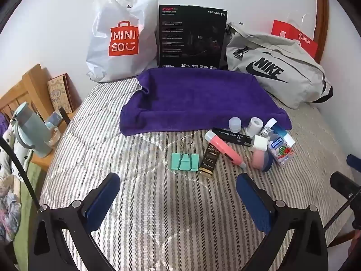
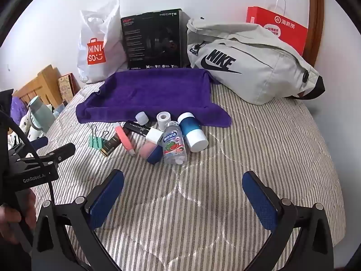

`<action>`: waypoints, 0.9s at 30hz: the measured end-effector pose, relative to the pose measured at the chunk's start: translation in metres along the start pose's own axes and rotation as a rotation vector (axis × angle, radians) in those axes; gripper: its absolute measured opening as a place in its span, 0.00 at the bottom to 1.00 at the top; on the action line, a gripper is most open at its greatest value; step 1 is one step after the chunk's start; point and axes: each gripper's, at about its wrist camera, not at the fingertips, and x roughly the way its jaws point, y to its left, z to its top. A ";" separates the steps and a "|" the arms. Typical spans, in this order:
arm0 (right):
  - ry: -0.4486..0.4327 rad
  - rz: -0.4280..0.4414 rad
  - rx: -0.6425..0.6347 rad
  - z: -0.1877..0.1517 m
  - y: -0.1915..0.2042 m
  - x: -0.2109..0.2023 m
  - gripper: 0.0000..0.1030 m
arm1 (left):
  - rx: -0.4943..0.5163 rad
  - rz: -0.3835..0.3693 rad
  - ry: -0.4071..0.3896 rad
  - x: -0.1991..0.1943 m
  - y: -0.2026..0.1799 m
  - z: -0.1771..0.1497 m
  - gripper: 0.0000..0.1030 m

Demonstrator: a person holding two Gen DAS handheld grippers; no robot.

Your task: Organize rigid objects

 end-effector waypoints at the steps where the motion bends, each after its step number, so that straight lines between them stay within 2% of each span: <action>1: -0.004 0.003 0.002 0.000 -0.002 -0.001 1.00 | 0.002 -0.008 -0.001 0.000 0.001 0.000 1.00; 3: 0.007 0.003 0.002 -0.002 -0.006 -0.001 1.00 | 0.000 -0.021 -0.006 -0.003 0.007 0.000 1.00; 6: 0.018 -0.052 -0.041 -0.005 0.006 -0.002 1.00 | 0.011 -0.010 -0.017 -0.007 0.008 0.000 1.00; 13: 0.001 -0.023 -0.011 -0.004 0.005 -0.007 1.00 | 0.028 0.035 -0.031 -0.009 -0.001 -0.006 1.00; 27: 0.000 -0.030 0.004 -0.007 0.003 -0.010 1.00 | 0.021 0.041 -0.041 -0.011 0.004 -0.008 1.00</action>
